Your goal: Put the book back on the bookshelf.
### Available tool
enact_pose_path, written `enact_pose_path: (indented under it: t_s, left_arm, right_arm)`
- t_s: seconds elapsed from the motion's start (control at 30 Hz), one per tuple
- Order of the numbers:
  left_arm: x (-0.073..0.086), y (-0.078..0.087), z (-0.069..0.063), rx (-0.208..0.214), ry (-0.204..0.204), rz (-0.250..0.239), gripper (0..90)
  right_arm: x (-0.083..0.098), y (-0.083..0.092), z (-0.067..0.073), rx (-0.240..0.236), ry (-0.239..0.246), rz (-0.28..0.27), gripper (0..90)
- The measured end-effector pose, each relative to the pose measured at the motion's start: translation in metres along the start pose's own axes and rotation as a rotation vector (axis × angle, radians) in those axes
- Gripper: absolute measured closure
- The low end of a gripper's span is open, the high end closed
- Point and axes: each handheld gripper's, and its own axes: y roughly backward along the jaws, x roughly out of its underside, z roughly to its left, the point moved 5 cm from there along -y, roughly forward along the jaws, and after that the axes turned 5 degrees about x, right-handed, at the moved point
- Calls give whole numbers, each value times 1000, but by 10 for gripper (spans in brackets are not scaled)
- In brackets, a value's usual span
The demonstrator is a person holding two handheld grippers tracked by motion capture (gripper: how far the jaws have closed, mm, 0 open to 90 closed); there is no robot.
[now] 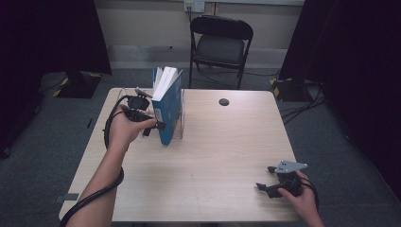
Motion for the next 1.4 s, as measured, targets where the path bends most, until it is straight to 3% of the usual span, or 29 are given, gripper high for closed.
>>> enact_pose_path:
  t_s: [0.27, 0.33, 0.57, 0.93, 1.03, 1.4]
  left_arm:
    - [14, 0, 3, 26, 0, 10, 222]
    - [17, 0, 5, 13, 3, -10, 227]
    - [29, -2, 11, 48, 20, -22, 221]
    - [51, -13, 21, 58, 47, -5, 211]
    - [55, -15, 22, 81, 46, -11, 204]
    - [79, -33, 27, 95, 54, 36, 185]
  right_arm:
    - [0, 0, 0, 0, -1, 0, 139]
    - [0, 0, 0, 0, -1, 0, 139]
    - [0, 0, 0, -3, 1, 1, 137]
    - [0, 0, 0, -6, 3, 1, 137]
    - [0, 0, 0, -6, 3, 1, 137]
    - [0, 0, 0, -6, 4, 1, 137]
